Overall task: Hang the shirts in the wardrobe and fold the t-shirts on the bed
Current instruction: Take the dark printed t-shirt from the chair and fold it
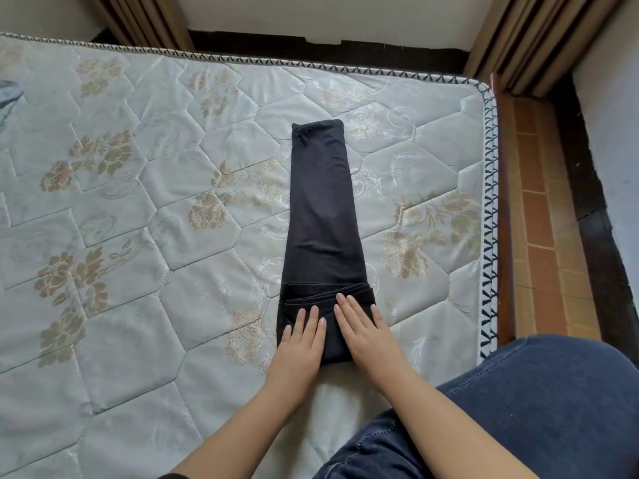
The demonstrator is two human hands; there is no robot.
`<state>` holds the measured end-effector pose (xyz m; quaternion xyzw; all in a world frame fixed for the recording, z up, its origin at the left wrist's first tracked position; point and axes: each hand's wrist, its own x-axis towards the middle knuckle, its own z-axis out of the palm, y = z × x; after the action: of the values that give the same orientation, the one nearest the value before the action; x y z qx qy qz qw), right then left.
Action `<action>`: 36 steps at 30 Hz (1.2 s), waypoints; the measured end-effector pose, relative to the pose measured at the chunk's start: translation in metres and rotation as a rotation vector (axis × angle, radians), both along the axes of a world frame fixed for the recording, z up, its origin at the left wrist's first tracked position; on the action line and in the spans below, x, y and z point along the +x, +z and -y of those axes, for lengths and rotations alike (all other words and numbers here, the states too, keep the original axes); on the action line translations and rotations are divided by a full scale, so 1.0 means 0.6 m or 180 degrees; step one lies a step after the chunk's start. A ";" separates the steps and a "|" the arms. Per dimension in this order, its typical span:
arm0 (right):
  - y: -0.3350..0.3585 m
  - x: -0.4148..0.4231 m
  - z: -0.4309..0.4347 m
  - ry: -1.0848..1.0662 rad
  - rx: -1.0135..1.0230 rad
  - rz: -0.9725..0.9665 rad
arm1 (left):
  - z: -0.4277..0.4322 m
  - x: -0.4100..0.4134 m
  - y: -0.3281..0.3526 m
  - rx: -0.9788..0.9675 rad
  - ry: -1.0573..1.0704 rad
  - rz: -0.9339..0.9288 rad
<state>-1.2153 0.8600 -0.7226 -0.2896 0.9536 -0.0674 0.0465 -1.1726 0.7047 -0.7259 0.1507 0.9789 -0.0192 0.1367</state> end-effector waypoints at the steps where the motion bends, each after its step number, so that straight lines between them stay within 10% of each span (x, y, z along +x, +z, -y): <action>1: 0.000 -0.001 -0.001 -0.0050 0.0008 0.0018 | -0.004 -0.002 0.000 -0.0016 -0.0001 0.0007; 25: 0.135 -0.009 -0.038 -0.0229 0.0829 0.2121 | -0.041 -0.016 0.160 0.0963 0.0185 0.2267; 36: 0.143 -0.054 -0.095 -0.1330 -0.1561 0.2863 | 0.055 -0.050 0.146 0.3137 0.1839 0.2447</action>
<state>-1.2479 0.9169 -0.6367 -0.0392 0.8333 -0.4123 0.3661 -1.2026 0.6719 -0.6381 -0.0757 0.7563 0.5202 0.3895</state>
